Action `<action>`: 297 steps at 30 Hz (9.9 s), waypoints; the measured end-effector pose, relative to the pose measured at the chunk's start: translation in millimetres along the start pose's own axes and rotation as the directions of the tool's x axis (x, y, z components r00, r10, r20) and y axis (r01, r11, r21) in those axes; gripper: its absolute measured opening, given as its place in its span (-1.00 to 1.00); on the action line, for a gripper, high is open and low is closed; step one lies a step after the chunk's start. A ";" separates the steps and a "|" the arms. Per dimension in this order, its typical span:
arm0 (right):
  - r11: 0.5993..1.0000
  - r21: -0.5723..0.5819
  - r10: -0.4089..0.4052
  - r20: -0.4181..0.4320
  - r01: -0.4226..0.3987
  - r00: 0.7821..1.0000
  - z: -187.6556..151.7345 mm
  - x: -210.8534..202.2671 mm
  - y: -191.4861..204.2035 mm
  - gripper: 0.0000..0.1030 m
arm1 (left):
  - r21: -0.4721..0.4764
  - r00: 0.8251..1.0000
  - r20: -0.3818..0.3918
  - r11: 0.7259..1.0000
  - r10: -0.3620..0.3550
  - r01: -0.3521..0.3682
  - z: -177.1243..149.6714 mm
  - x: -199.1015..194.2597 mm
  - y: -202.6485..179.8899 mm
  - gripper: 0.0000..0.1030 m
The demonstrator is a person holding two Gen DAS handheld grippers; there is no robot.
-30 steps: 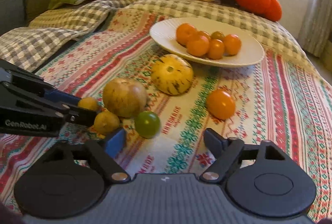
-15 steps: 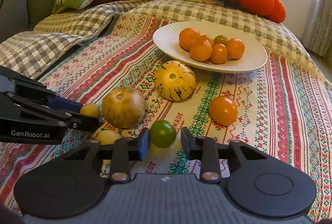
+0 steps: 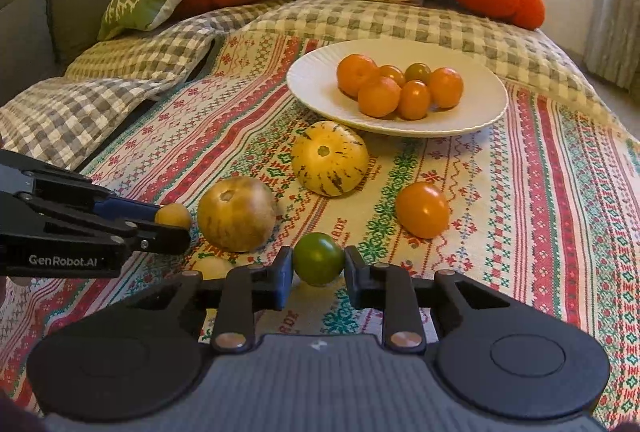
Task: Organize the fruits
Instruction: 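Lift the small yellow fruit and green tomato and carry them toward the plate, then lower the held yellow fruit and green tomato onto the white plate, then open both tools to release the fruits on the plate, then withdraw both open tools from the plate toward the remaining fruit, then close the left tool on a small yellow fruit while the right tool grasps an orange tomato, then carry the yellow fruit and orange tomato over the white plate and lower them, then open both tools to release the fruits on the plate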
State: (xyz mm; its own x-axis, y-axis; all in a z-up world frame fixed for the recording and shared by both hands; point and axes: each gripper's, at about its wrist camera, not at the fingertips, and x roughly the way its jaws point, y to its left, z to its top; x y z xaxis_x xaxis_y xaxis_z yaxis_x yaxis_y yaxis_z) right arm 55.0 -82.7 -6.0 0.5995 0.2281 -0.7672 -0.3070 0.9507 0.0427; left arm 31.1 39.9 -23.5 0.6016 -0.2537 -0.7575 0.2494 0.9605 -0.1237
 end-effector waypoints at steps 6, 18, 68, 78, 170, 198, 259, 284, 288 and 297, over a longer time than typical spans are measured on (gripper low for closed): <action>0.999 0.045 0.007 0.024 -0.008 1.000 3.9 -8.7 -6.4 -0.53 | -0.018 0.999 0.041 1.000 -0.024 0.025 7.1 -8.9 -1.8 -0.90; 0.994 0.108 -0.013 0.065 0.006 0.998 17.7 -17.9 -27.9 -0.53 | 0.023 0.994 0.098 0.998 -0.056 0.054 30.6 -13.6 -14.2 -0.90; 0.964 0.241 0.084 0.135 -0.115 0.987 83.9 54.0 -118.8 -0.45 | 0.053 0.989 0.074 0.991 -0.125 0.121 116.0 89.1 -61.5 -0.85; 0.965 0.243 0.061 0.148 -0.096 0.987 85.6 46.3 -119.3 -0.11 | 0.113 0.991 0.077 0.989 -0.109 0.100 116.6 86.1 -68.6 -0.44; 0.994 0.027 -0.102 0.027 0.101 0.994 -13.2 9.1 -48.3 0.89 | 0.073 0.995 0.096 0.996 0.039 -0.046 -37.5 4.9 -54.9 -0.05; 0.990 -0.063 -0.117 0.088 0.122 0.989 2.7 19.0 -28.8 -0.43 | 0.044 0.993 0.115 0.998 0.028 -0.034 -35.6 2.1 -53.2 -0.89; 0.987 0.151 -0.076 0.167 0.051 0.983 62.1 2.9 -70.7 -0.45 | -0.014 0.979 0.204 1.000 -0.014 0.017 93.1 44.8 -30.0 -0.89; 0.992 0.072 -0.108 0.110 0.100 0.988 73.6 35.7 -69.2 -0.44 | 0.048 0.988 0.148 0.997 0.048 -0.056 111.6 79.9 -25.5 -0.88; 0.992 0.064 -0.112 0.106 0.105 0.988 74.0 36.1 -68.2 -0.44 | 0.038 0.988 0.147 0.998 0.049 -0.055 112.6 79.8 -24.0 -0.87; 0.993 0.062 -0.109 0.119 0.102 0.987 73.7 31.2 -67.0 -0.23 | 0.062 0.985 0.161 0.996 0.059 -0.070 110.1 72.6 -27.7 -0.76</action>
State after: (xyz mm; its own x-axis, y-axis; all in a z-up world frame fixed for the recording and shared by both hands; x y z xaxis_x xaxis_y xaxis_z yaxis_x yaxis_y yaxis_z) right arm 148.8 -123.8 14.3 0.7126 0.1469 -0.6860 -0.1982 0.9802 0.0040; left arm 151.4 -17.8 -4.5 0.7297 -0.2120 -0.6501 0.2536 0.9668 -0.0306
